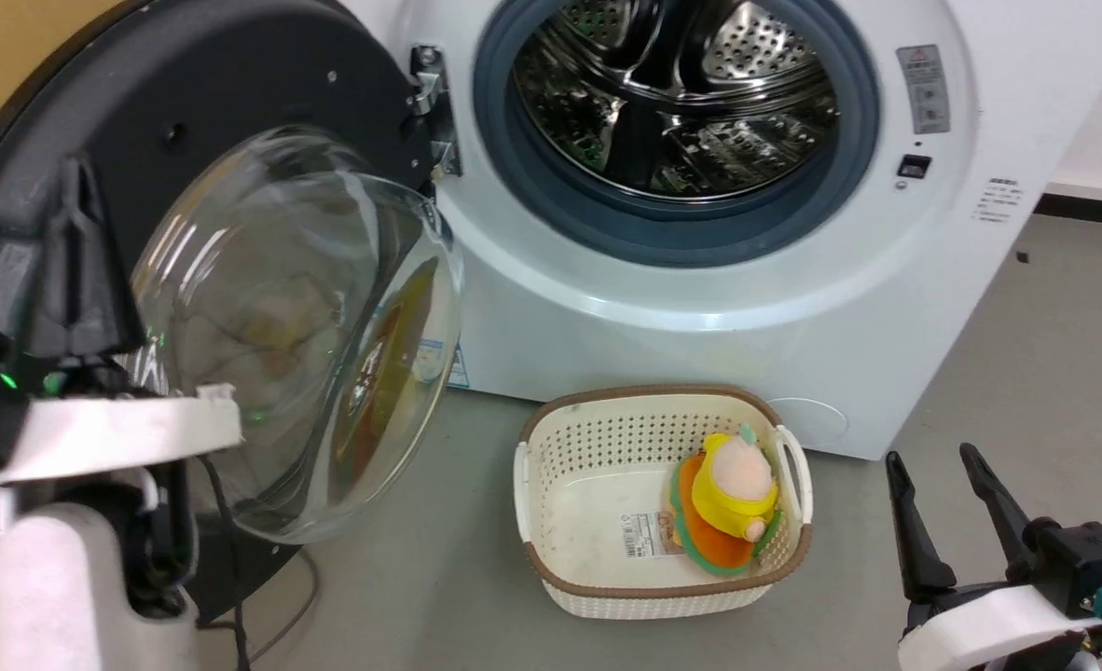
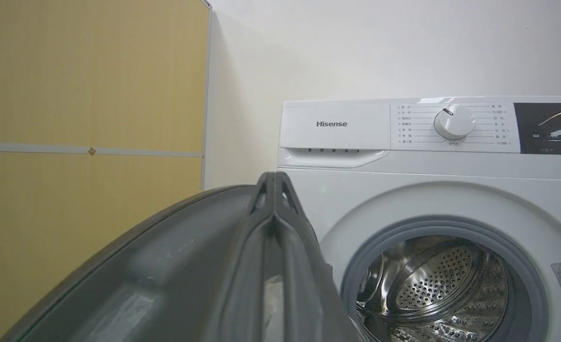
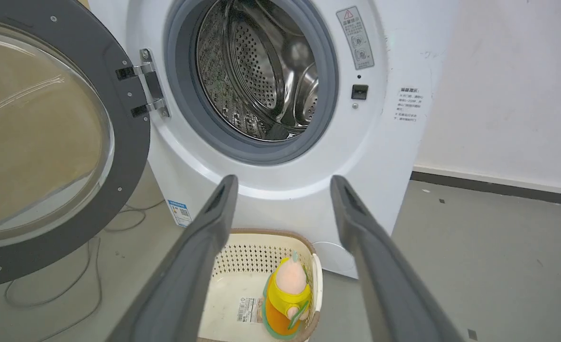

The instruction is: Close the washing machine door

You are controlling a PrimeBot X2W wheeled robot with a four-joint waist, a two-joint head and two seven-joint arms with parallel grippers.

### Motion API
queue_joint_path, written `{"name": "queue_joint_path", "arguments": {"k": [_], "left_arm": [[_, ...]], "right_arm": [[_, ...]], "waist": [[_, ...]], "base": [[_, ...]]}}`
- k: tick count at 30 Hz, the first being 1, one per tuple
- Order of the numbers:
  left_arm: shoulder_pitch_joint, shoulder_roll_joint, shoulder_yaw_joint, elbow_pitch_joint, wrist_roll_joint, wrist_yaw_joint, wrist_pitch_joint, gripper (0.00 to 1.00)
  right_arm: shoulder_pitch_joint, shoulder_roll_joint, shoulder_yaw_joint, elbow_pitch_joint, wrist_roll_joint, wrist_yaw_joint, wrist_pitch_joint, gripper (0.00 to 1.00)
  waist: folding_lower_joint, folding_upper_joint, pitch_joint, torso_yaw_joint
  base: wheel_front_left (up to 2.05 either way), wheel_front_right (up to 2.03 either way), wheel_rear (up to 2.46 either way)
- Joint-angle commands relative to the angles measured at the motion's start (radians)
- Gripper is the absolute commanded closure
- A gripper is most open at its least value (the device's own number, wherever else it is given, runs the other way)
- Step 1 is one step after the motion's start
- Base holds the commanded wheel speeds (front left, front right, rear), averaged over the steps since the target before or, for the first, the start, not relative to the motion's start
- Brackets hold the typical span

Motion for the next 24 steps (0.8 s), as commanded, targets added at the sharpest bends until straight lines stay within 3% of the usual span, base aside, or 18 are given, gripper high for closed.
{"name": "queue_joint_path", "arguments": {"k": [1,16,24], "left_arm": [[-0.027,0.010,0.013,-0.011,-0.011,-0.005,-0.009,1.00],[-0.139,0.084,0.175,0.045,-0.202,-0.028,0.010,1.00],[-0.171,0.093,0.291,0.156,-0.414,-0.027,0.110,1.00]], "right_arm": [[-0.010,0.002,-0.004,0.002,0.010,0.000,-0.009,0.00],[-0.014,0.003,-0.030,0.011,0.031,0.000,-0.040,0.00],[-0.017,0.003,-0.039,0.018,0.042,0.000,-0.057,0.00]], "waist": [[0.0000,0.0000,0.005,0.015],[0.0000,0.0000,0.027,0.113],[0.0000,0.0000,0.037,0.155]], "base": [[0.00,0.00,0.00],[0.00,0.00,0.00],[0.00,0.00,0.00]]}}
